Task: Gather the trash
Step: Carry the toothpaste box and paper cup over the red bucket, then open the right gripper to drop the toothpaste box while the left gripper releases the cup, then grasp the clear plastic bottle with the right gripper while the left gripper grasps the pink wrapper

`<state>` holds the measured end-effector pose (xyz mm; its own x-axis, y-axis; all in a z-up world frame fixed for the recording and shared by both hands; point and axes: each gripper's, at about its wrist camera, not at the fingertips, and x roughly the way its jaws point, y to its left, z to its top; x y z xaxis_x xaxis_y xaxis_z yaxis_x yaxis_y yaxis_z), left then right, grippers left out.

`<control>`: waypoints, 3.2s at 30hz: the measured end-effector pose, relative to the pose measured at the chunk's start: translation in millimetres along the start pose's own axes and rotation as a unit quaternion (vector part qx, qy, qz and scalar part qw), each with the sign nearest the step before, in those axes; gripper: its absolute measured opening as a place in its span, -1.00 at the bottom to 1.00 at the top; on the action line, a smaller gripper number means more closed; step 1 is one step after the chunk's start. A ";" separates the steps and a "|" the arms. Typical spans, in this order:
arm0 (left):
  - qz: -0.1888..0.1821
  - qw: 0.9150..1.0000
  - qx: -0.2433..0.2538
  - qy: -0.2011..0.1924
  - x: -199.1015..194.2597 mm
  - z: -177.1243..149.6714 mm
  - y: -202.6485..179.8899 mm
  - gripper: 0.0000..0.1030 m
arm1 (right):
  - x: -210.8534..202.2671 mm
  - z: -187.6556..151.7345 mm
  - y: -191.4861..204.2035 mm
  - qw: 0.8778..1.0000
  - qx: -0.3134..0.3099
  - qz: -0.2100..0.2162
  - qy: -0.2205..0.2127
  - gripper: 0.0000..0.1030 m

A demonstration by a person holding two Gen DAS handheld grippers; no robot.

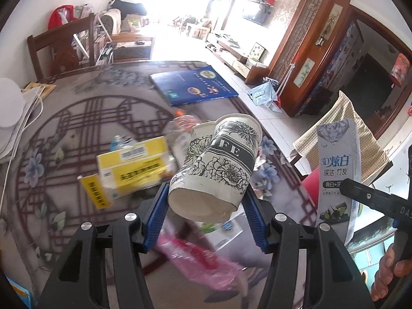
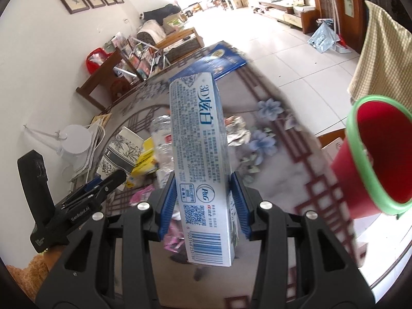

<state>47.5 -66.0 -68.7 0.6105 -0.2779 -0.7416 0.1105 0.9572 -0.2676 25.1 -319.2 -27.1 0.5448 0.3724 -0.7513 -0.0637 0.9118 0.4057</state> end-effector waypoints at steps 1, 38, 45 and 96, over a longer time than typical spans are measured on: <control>0.000 1.000 0.003 0.002 3.6 2.4 -8.1 0.05 | -3.0 0.8 -7.2 1.000 0.004 0.001 -0.002 -0.20; -0.126 0.982 0.125 0.063 116.5 16.5 -330.9 0.05 | -110.2 34.1 -274.6 0.984 0.143 -0.065 -0.086 -0.18; -0.134 0.977 0.148 0.072 130.0 17.5 -359.0 0.05 | -110.4 32.8 -291.6 0.981 0.159 -0.072 -0.083 -0.18; 0.078 0.977 -0.162 0.111 48.4 -70.1 42.0 0.48 | 26.2 25.0 -47.9 0.999 0.006 -0.020 0.035 0.54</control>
<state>26.7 -44.9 -159.0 0.4115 -0.1751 -0.8945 -0.2467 0.9233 -0.2942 63.3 -357.4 -53.2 0.4863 0.3470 -0.8019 -0.0320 0.9242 0.3805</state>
